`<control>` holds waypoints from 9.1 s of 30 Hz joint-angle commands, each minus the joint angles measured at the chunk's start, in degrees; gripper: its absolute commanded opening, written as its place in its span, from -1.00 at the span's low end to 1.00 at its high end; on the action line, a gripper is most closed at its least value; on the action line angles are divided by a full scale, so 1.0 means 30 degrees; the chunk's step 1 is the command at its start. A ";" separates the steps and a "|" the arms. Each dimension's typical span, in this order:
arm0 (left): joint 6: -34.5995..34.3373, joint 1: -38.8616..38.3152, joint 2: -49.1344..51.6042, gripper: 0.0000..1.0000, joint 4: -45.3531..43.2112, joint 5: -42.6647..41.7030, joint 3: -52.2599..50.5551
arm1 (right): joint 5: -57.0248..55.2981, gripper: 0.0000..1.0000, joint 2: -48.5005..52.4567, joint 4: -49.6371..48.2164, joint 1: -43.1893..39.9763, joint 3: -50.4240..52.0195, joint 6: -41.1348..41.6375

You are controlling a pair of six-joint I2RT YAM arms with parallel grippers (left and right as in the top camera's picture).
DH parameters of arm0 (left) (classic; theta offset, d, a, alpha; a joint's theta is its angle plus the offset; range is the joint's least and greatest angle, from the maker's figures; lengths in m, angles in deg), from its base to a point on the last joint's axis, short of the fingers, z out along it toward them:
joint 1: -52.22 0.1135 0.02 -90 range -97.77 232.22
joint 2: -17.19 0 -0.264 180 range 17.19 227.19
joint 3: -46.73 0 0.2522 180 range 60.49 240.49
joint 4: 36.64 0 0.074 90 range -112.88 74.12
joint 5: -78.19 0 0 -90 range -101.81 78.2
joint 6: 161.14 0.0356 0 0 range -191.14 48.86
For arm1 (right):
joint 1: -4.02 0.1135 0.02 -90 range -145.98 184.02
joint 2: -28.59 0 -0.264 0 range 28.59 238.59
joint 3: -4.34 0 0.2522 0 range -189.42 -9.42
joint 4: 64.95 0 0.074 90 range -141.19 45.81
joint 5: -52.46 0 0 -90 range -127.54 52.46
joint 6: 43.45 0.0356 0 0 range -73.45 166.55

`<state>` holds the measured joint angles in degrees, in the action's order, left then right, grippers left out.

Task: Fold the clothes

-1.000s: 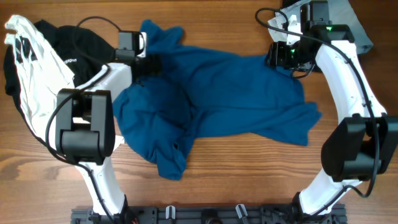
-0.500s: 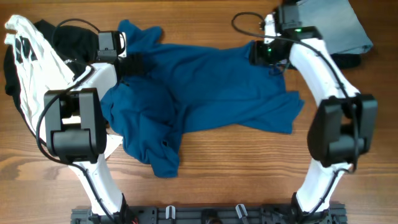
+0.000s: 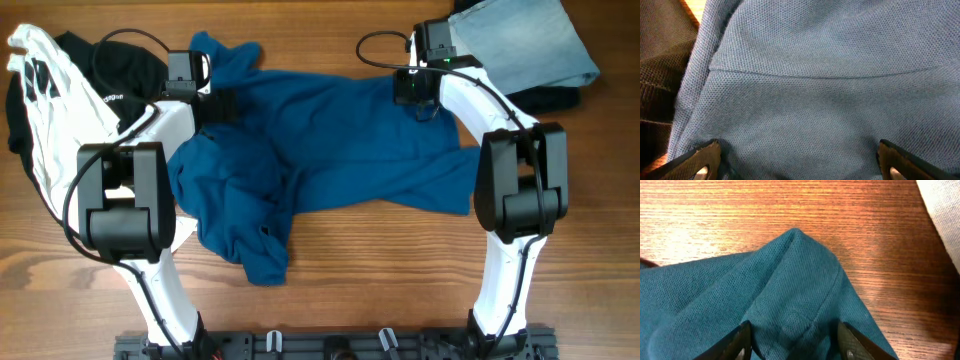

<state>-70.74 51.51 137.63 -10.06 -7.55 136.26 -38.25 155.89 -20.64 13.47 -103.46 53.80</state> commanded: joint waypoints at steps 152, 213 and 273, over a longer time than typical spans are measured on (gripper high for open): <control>-1.0739 -1.4855 -0.8233 0.30 0.8867 -0.2754 -0.9872 | 0.1122 0.99 -1.4630 1.3682 -0.2550 0.4969 0.5603; -0.8772 -0.2331 -1.8054 -0.92 1.7821 -0.0889 -0.2390 | -0.1268 -0.91 -0.2820 0.2630 -0.5093 0.5464 0.5166; -0.7504 0.0539 -0.8845 -0.92 1.2444 0.3446 -0.1399 | 0.4794 -0.91 -0.7242 0.7067 -0.6878 0.5122 -0.0976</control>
<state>-96.42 52.63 110.31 30.57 2.06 131.16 -25.07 131.13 2.00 -7.16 -87.88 51.00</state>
